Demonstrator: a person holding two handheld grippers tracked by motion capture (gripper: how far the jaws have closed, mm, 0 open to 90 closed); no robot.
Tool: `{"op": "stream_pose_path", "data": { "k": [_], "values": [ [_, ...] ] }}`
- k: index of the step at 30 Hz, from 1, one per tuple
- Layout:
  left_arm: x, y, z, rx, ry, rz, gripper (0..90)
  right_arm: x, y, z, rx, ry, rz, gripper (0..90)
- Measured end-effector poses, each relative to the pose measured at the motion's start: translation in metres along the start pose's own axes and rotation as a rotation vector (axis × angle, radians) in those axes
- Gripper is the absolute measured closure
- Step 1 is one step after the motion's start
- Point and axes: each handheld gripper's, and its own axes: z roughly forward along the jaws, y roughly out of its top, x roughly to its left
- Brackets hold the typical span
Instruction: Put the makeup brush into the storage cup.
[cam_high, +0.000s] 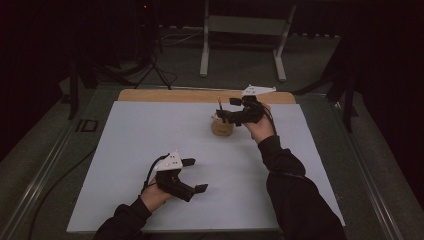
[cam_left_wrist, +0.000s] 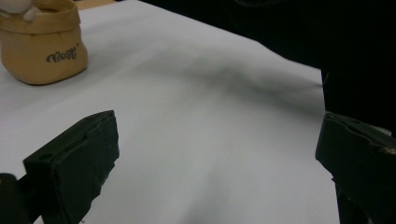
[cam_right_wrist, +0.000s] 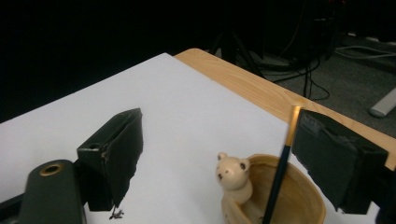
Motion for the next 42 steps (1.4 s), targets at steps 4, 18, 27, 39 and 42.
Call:
{"op": "stream_pose_path", "data": {
  "k": [4, 18, 27, 39, 42],
  "values": [
    [0.000, 0.003, -0.001, -0.001, -0.025, -0.001, 0.7, 0.004, -0.003, -0.011, -0.011, 0.029, 0.000, 14.5],
    [0.006, 0.012, -0.025, -0.034, -0.023, 0.021, 0.7, 0.020, -0.029, -0.054, -0.007, 0.086, -0.022, 15.1],
    [0.009, 0.007, -0.044, -0.038, -0.002, 0.020, 0.7, 0.040, -0.056, -0.075, 0.010, 0.140, -0.033, 15.0],
    [0.009, -0.005, -0.057, -0.028, 0.012, 0.015, 0.7, 0.053, -0.092, -0.105, 0.024, 0.164, -0.040, 15.6],
    [0.009, -0.008, -0.059, -0.022, 0.016, 0.018, 0.7, 0.054, -0.099, -0.112, 0.034, 0.164, -0.049, 15.6]
  ]
}}
